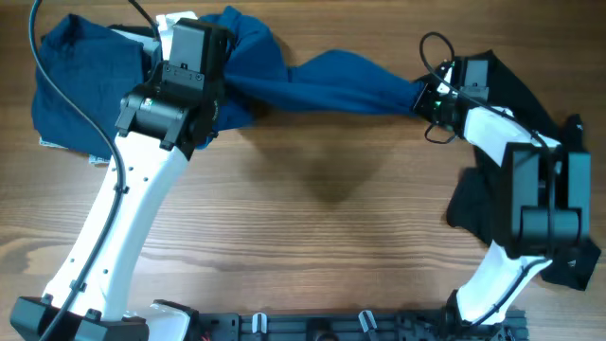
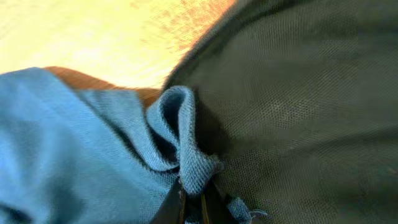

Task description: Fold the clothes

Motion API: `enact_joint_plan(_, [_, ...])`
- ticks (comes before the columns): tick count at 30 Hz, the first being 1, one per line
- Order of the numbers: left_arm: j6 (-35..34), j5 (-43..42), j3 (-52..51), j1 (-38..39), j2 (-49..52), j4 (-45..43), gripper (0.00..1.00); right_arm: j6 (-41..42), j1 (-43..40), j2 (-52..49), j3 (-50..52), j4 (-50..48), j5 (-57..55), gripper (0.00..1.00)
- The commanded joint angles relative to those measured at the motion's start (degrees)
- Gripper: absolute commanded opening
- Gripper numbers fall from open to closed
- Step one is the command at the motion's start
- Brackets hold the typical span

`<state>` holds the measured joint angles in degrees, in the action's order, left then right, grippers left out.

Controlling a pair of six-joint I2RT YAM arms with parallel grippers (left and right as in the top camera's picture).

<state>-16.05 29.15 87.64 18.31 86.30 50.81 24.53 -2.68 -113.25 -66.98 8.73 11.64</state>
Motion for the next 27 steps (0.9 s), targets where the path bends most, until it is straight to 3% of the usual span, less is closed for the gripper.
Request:
enact_joint_plan(1, [-0.7,2.1,0.0,-0.6,-0.2,-0.7,0.04,-3.5,0.0,10.1,0.1,1.7,-0.2,0.04])
enact_joint_plan(11, [2.3,2.9,0.0,-0.6,-6.7,-7.4,0.04,-3.8,-0.4,31.8,-0.4,7.8,-7.9,0.04])
enact_joint_plan(21, [2.3,2.9,0.0,-0.6,-8.7,-5.9,0.04,-5.1,-0.4,29.4,-0.4,9.5,-8.2,0.06])
enact_joint_plan(24, [2.3,2.9,0.0,-0.6,-8.6,-5.8,0.04,-5.7,-0.4,27.4,-0.4,9.1,-8.2,0.21])
enact_joint_plan(27, [2.3,2.9,0.0,-0.6,-8.6,-5.8,0.04,-6.6,-0.7,25.5,-0.4,8.6,-8.3,0.55])
